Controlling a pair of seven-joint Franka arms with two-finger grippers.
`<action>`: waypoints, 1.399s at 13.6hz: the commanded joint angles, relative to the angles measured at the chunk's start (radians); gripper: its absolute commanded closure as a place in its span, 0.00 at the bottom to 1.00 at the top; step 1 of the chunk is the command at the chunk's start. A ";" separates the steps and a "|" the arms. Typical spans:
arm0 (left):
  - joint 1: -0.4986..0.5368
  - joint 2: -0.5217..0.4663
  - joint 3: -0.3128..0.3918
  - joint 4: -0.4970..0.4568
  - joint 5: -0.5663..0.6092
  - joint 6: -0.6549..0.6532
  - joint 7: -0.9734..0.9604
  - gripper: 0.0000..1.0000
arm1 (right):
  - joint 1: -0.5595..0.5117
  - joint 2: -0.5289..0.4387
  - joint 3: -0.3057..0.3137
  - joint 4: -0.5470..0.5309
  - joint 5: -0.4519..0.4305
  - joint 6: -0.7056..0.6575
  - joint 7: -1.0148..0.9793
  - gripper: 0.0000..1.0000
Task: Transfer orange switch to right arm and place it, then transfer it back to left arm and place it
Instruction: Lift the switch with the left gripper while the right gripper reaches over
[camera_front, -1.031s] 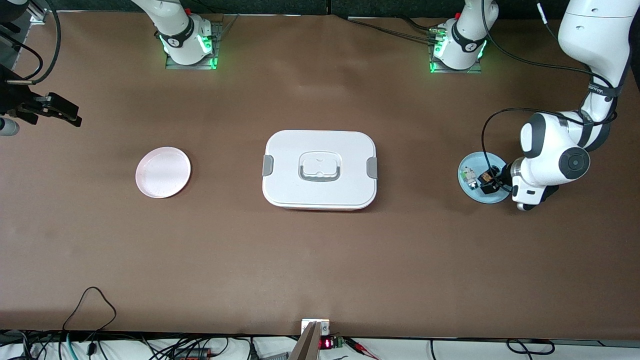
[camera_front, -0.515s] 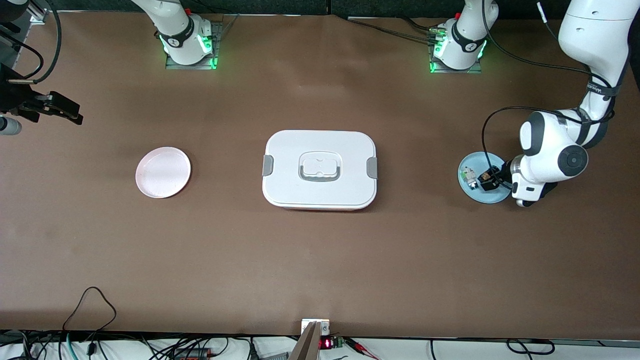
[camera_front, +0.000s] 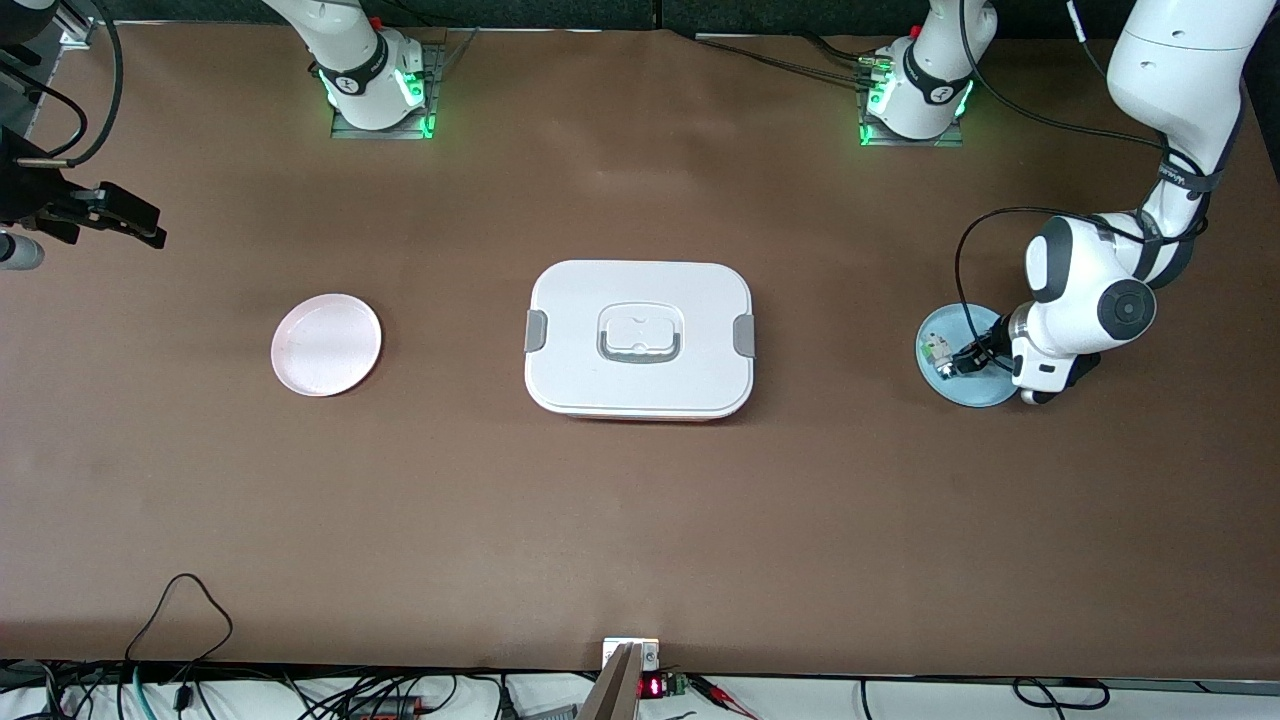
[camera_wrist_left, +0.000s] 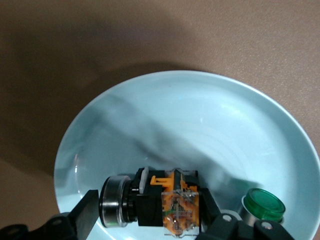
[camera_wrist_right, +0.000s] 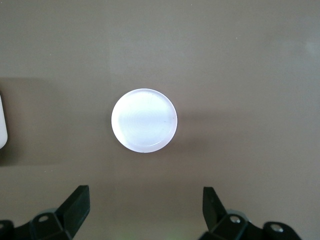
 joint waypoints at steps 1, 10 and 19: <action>0.001 -0.027 -0.002 -0.014 0.022 0.003 0.024 0.34 | -0.004 -0.003 0.001 0.006 -0.001 -0.017 -0.010 0.00; -0.008 -0.072 -0.048 0.243 0.023 -0.477 0.388 0.91 | 0.008 -0.006 0.016 0.009 0.033 -0.040 -0.007 0.00; -0.073 -0.064 -0.206 0.511 -0.519 -0.913 0.011 1.00 | 0.081 0.011 0.006 0.014 0.330 0.009 -0.017 0.00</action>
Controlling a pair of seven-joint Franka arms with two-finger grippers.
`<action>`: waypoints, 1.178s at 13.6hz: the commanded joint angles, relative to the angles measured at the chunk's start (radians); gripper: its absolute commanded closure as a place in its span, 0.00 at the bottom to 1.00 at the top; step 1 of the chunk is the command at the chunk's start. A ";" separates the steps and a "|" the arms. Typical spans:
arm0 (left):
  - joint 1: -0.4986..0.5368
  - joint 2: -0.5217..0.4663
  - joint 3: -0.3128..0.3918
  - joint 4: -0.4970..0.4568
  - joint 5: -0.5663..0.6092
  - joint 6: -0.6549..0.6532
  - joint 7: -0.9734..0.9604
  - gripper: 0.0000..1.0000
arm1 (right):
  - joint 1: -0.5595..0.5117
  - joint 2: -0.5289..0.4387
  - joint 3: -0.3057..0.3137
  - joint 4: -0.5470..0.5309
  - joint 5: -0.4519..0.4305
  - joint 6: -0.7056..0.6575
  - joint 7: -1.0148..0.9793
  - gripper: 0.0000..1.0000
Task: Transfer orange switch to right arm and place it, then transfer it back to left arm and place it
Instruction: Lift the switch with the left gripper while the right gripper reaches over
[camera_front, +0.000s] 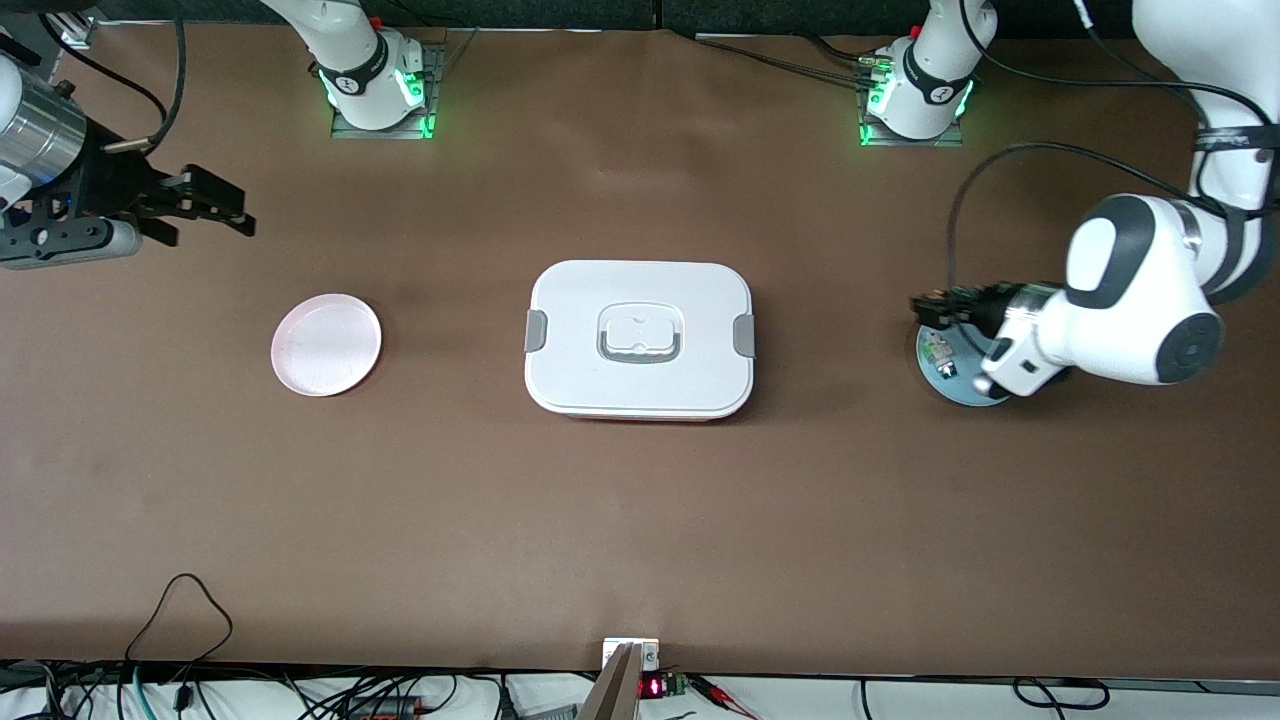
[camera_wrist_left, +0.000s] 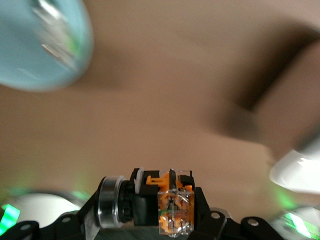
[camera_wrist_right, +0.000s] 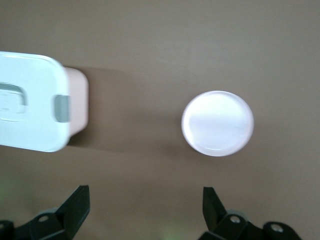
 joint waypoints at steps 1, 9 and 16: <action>-0.037 0.013 -0.035 0.057 -0.226 -0.048 -0.232 1.00 | -0.004 0.022 -0.013 0.009 0.117 0.007 -0.011 0.00; -0.240 0.080 -0.036 0.169 -1.009 0.228 -0.702 1.00 | -0.009 0.126 -0.013 -0.001 0.602 0.033 -0.012 0.00; -0.531 0.186 -0.035 0.308 -1.186 0.690 -0.776 1.00 | 0.053 0.185 -0.005 -0.014 0.849 0.114 -0.136 0.00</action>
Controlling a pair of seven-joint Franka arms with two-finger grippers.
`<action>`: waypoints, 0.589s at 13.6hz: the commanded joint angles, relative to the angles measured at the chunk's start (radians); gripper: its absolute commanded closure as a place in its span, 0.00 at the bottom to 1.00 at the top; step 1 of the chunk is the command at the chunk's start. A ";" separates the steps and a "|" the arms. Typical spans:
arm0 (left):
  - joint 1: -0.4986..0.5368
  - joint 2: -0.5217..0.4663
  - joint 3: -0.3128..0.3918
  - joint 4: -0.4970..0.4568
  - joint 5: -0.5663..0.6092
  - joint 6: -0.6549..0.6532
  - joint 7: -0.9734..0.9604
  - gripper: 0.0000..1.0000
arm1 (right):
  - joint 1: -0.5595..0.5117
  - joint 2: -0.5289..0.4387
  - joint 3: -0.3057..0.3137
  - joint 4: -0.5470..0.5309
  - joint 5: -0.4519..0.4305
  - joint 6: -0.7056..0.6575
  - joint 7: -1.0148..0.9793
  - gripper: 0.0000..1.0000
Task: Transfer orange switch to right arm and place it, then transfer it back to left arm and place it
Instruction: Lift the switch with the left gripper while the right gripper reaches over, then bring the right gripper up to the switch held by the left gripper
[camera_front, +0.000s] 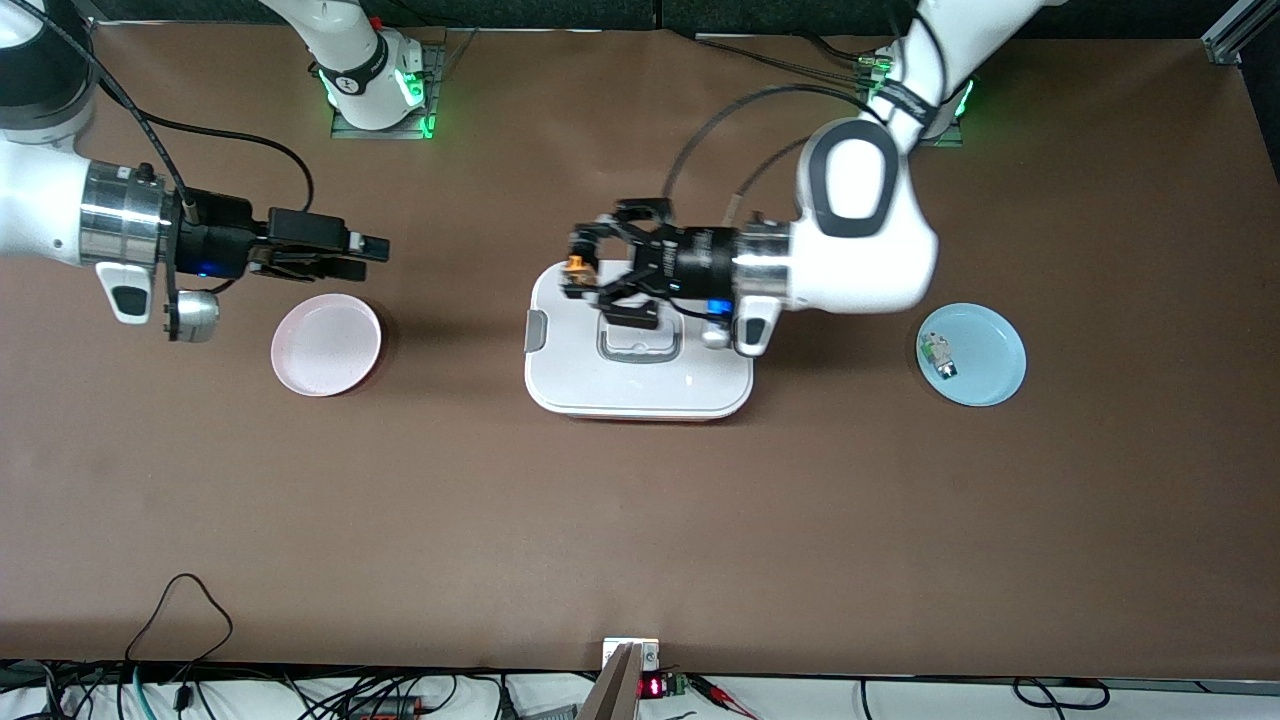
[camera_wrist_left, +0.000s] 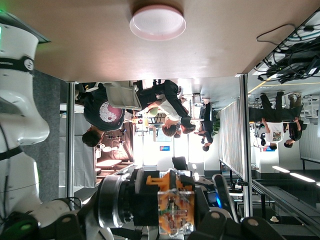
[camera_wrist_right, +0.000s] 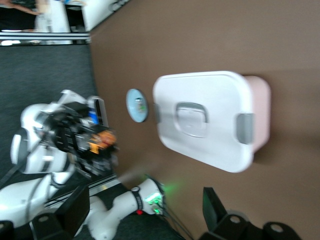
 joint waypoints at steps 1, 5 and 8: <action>-0.062 0.089 0.013 0.123 -0.010 0.080 -0.059 1.00 | 0.016 0.028 -0.003 -0.029 0.119 0.015 -0.152 0.00; -0.066 0.091 0.013 0.127 -0.014 0.086 -0.061 1.00 | 0.010 0.048 -0.005 -0.101 0.261 0.001 -0.386 0.00; -0.062 0.089 0.013 0.127 -0.017 0.086 -0.062 1.00 | 0.013 0.077 -0.005 -0.154 0.388 -0.004 -0.582 0.00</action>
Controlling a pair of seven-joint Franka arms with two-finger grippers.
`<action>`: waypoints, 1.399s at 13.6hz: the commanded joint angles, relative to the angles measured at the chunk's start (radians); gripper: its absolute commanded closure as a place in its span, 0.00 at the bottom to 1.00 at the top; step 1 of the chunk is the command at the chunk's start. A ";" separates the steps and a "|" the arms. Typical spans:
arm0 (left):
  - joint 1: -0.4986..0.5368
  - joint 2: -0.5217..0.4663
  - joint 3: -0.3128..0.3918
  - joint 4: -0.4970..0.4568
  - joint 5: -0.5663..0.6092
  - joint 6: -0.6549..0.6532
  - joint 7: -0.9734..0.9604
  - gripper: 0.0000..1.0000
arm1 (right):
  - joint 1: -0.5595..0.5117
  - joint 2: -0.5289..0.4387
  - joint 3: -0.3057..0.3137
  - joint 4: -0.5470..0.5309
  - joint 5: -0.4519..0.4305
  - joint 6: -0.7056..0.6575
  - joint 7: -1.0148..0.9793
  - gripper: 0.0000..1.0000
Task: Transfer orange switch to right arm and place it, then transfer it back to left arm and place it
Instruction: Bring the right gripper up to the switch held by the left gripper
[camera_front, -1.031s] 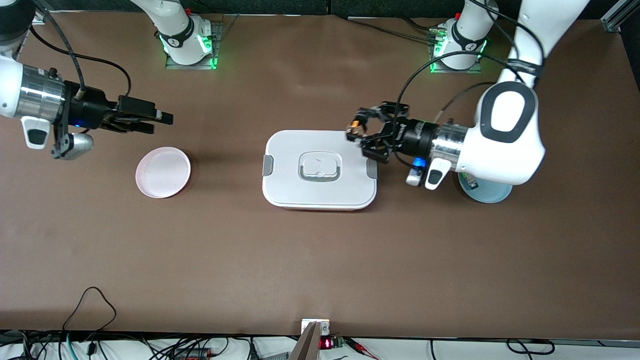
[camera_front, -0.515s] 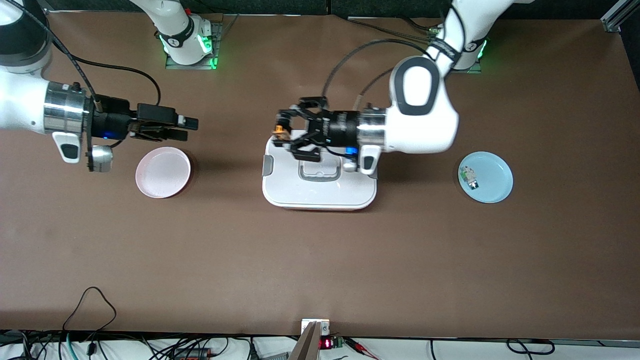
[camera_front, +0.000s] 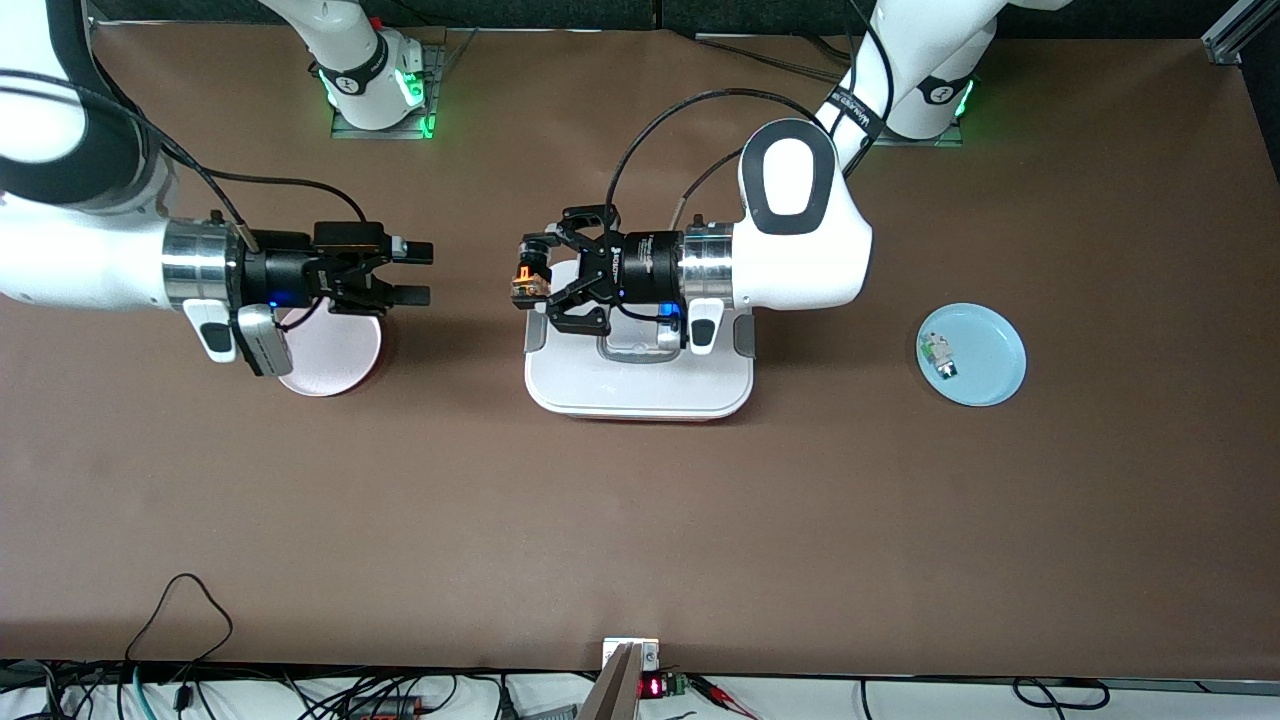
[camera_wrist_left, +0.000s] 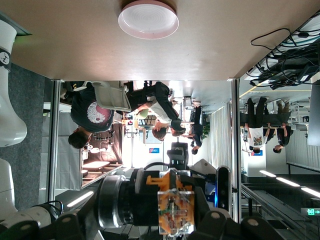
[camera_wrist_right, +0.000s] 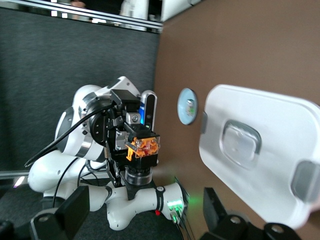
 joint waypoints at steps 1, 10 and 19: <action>-0.004 0.011 0.003 0.031 -0.017 0.002 -0.023 1.00 | 0.003 0.012 -0.002 -0.061 0.133 -0.017 -0.174 0.00; -0.006 -0.001 0.005 0.079 -0.002 0.006 -0.149 1.00 | 0.055 0.109 -0.002 -0.063 0.390 -0.107 -0.355 0.00; -0.001 -0.001 0.007 0.079 -0.004 0.006 -0.138 1.00 | 0.112 0.115 -0.002 -0.051 0.496 -0.065 -0.337 0.00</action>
